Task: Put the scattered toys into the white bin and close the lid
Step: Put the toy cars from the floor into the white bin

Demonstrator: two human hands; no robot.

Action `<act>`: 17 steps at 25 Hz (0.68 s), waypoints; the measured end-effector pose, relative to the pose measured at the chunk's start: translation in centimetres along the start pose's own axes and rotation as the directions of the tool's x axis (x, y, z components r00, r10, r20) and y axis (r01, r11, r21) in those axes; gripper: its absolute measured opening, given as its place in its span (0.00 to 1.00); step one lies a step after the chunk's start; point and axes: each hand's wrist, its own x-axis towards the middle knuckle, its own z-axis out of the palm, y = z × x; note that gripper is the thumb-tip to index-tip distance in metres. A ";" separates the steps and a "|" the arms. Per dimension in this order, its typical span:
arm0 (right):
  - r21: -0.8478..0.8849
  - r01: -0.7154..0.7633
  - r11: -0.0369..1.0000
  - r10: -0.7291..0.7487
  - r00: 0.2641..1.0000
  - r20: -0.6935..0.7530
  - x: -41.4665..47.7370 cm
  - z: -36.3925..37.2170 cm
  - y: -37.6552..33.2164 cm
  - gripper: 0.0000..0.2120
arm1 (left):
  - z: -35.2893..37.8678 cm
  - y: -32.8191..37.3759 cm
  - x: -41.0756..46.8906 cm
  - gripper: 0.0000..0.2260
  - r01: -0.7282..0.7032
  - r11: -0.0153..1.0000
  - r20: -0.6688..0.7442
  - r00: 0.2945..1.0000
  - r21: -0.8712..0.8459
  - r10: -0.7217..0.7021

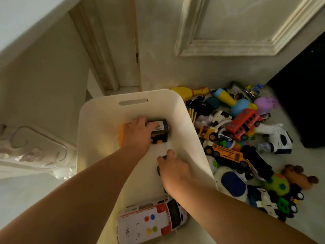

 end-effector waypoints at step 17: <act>0.540 0.245 0.805 0.327 0.577 -0.749 -6.0 -6.2 15.3 0.11 | -12.1 10.9 -4.7 0.13 -0.407 0.799 -0.513 0.846 -0.441 0.148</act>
